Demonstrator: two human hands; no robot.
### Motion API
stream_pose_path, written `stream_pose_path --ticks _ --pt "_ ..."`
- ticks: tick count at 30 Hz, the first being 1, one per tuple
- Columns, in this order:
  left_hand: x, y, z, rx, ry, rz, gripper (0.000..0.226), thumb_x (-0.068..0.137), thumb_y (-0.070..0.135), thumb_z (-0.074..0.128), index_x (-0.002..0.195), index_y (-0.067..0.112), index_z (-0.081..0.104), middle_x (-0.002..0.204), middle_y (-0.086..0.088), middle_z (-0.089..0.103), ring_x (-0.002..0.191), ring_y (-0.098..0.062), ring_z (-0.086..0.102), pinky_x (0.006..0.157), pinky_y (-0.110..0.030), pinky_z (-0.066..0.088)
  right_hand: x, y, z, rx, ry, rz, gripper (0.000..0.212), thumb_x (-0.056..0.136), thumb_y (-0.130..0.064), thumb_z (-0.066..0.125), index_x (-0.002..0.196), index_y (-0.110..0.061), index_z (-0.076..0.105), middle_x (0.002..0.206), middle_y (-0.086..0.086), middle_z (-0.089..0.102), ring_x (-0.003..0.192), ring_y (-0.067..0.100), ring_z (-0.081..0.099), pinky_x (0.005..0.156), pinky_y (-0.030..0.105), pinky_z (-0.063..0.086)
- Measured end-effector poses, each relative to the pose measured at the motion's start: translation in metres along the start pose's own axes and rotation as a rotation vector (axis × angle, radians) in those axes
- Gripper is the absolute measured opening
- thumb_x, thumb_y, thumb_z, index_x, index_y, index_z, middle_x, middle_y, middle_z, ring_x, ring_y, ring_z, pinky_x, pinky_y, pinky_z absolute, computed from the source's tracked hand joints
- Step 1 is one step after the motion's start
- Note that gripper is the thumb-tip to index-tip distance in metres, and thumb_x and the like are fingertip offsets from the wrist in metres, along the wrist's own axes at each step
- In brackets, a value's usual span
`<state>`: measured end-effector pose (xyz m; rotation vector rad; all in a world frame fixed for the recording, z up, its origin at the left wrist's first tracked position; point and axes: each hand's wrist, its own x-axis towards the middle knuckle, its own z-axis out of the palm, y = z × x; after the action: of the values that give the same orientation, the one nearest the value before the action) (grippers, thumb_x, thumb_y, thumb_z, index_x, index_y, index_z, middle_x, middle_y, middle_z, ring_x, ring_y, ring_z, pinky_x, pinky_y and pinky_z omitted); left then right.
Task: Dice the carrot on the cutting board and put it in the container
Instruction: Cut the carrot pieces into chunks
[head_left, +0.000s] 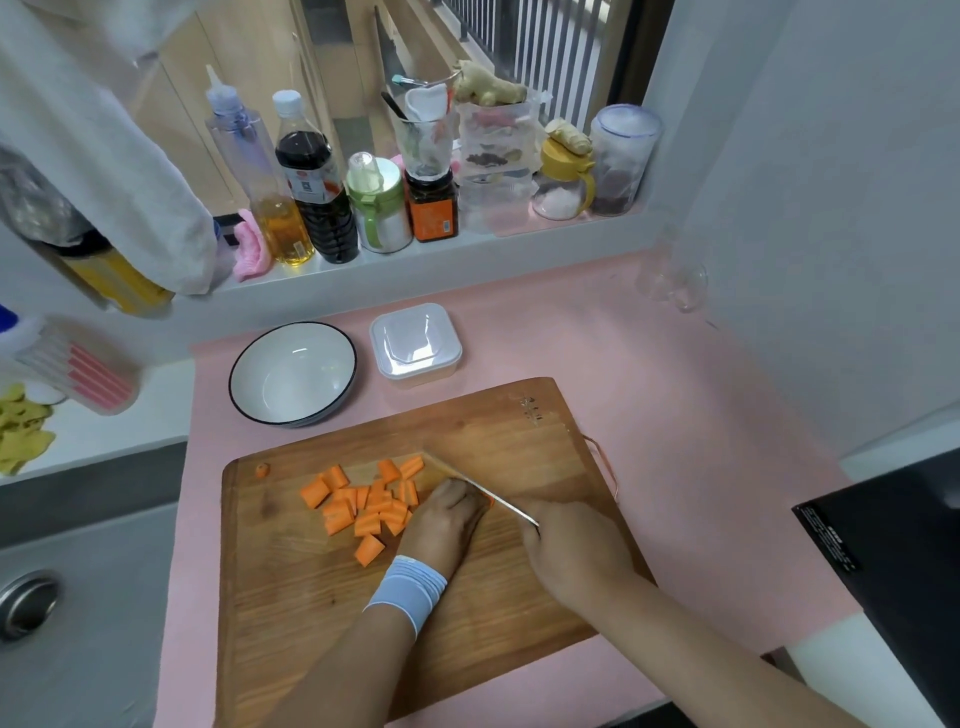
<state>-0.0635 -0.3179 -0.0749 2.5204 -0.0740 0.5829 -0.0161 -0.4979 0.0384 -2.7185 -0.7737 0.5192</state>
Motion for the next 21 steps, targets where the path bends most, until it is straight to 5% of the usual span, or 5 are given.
stream_pose_path --ticks 9,13,21 --pt "-0.002 0.003 -0.002 0.028 0.006 -0.002 0.027 0.091 0.016 0.051 0.095 0.006 0.076 0.107 -0.007 0.07 0.107 -0.017 0.056 0.101 -0.01 0.033 -0.006 0.009 -0.003 -0.058 -0.008 -0.059 0.033 0.101 -0.033 0.04 0.126 -0.037 0.061 0.097 -0.003 0.071 0.09 0.022 0.066 0.074 0.033 0.047" --pt "-0.003 0.001 -0.002 0.042 -0.029 -0.008 0.026 0.089 0.014 0.052 0.093 0.008 0.076 0.106 -0.005 0.07 0.104 -0.019 0.059 0.092 -0.021 0.047 -0.004 0.01 -0.006 -0.071 -0.028 -0.058 0.031 0.101 -0.034 0.04 0.121 -0.033 0.063 0.098 -0.002 0.071 0.091 0.022 0.066 0.074 0.032 0.048" --pt "-0.002 -0.002 0.0 0.014 -0.041 -0.04 0.021 0.092 0.017 0.055 0.091 0.01 0.075 0.093 -0.002 0.067 0.094 -0.014 0.058 0.08 -0.025 0.05 0.002 0.004 -0.021 -0.058 -0.109 0.02 0.027 0.103 -0.035 0.041 0.084 -0.023 0.054 0.095 0.003 0.069 0.092 0.027 0.066 0.068 0.028 0.038"
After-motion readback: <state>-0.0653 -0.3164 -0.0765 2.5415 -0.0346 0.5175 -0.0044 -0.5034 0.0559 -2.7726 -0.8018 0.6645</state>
